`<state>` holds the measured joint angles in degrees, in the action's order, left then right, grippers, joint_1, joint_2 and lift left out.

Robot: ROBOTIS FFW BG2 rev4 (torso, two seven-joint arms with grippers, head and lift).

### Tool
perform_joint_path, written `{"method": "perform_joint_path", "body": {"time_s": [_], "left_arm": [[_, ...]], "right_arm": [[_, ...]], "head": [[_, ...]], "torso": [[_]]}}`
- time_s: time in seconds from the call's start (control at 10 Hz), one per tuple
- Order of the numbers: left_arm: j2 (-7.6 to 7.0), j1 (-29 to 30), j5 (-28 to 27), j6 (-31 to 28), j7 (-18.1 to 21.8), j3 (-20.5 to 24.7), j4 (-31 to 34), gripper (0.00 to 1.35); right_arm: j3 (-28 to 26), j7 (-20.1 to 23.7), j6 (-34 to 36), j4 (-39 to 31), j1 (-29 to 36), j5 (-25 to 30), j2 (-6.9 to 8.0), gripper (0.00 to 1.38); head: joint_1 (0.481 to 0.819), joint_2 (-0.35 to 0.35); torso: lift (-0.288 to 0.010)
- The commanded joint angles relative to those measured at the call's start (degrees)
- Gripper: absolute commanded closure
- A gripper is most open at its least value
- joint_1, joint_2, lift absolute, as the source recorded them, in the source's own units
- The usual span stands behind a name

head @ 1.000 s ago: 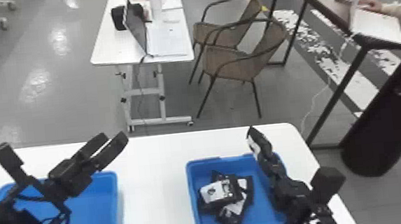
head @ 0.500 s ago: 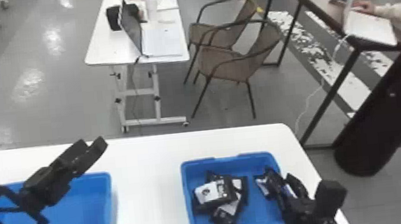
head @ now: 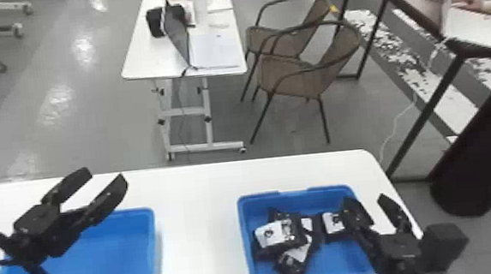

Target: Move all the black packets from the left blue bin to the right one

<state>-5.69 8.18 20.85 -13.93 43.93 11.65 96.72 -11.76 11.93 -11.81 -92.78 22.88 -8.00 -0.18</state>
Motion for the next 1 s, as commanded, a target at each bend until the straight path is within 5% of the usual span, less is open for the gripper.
{"method": "perform_joint_path", "body": {"time_s": [0.0, 0.1, 0.2, 0.9], "left_arm": [[2.70, 5.10, -6.09, 3.91, -0.25, 2.85, 3.30, 0.10], [5.34, 8.35, -10.66, 7.17, -1.31, 4.96, 5.50, 0.10], [5.84, 10.98, -15.84, 8.31, -1.31, 7.33, 7.17, 0.10], [5.84, 19.51, -21.12, 18.50, -5.18, 6.89, 10.33, 0.11]], "right_arm": [[0.33, 0.46, -3.84, -3.29, 2.88, 0.44, 0.23, 0.37], [0.42, 1.08, -4.45, -5.66, 5.25, 0.70, 0.23, 0.37], [0.42, 1.26, -6.12, -7.42, 7.71, 1.32, 0.23, 0.37], [2.53, 1.34, -8.14, -10.93, 15.00, 4.31, 0.23, 0.37]], "head": [[0.695, -0.130], [0.695, -0.112], [0.695, -0.091], [0.695, 0.012]], "torso": [[0.000], [0.000], [0.000], [0.000]]}}
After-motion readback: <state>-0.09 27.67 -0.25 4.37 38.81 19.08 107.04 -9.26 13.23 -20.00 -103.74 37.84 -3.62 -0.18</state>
